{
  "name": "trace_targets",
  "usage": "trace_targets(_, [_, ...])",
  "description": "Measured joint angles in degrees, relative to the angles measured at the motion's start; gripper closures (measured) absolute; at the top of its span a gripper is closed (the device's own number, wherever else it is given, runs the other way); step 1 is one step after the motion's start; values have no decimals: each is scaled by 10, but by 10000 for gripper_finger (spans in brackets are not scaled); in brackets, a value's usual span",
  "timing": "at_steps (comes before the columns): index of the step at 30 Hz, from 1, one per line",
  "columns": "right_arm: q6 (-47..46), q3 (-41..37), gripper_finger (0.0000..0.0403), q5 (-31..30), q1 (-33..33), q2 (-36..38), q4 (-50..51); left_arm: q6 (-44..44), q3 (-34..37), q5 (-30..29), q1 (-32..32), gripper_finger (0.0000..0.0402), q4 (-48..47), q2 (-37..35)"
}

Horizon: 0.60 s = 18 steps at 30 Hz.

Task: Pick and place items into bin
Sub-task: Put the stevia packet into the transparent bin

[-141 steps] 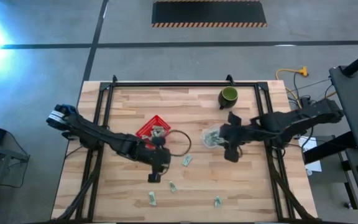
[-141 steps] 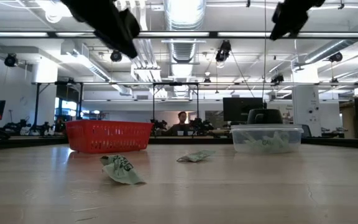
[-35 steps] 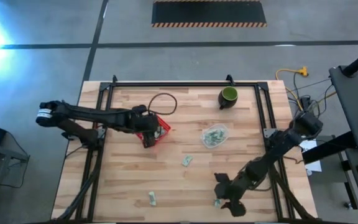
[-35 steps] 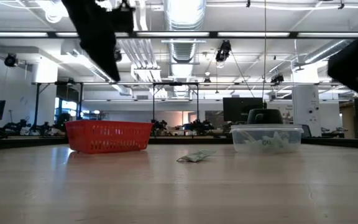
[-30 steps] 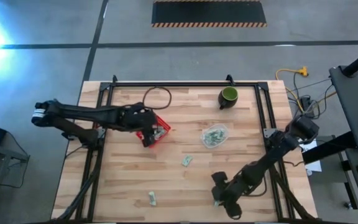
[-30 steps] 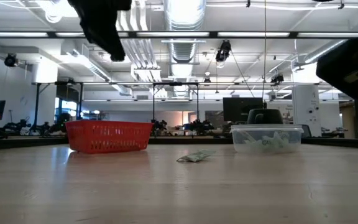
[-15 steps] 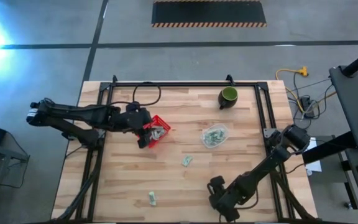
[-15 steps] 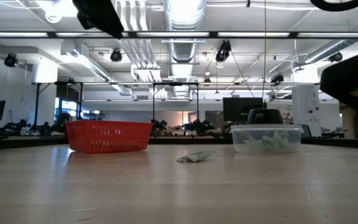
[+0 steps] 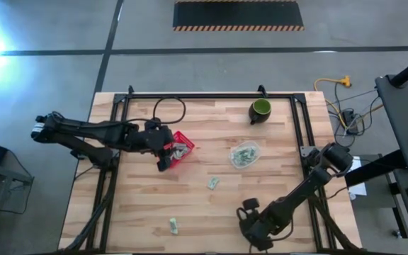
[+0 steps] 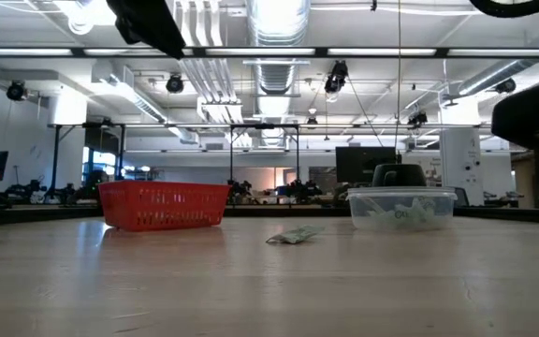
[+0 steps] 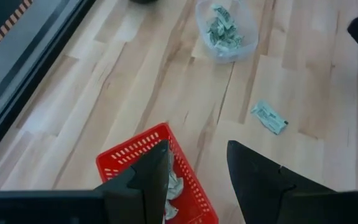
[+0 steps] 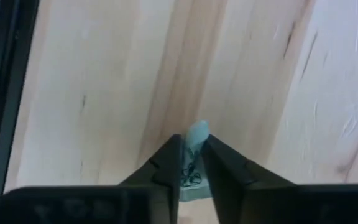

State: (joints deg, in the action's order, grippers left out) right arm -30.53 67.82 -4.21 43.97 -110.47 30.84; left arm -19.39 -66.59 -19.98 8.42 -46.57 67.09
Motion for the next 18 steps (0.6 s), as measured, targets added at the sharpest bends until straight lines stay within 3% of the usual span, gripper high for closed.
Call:
trace_targets(3, [-22,-5,365,4,0,12,6,-12,0,9,11,257,-1,-2])
trace_targets(8, [-62,-6,390,2,2,42,22,-20,1,88,49,257,-29,-4])
trace_targets(18, [-70,-6,394,-53,-1,115,25,-76,4,93,139,257,-46,-1])
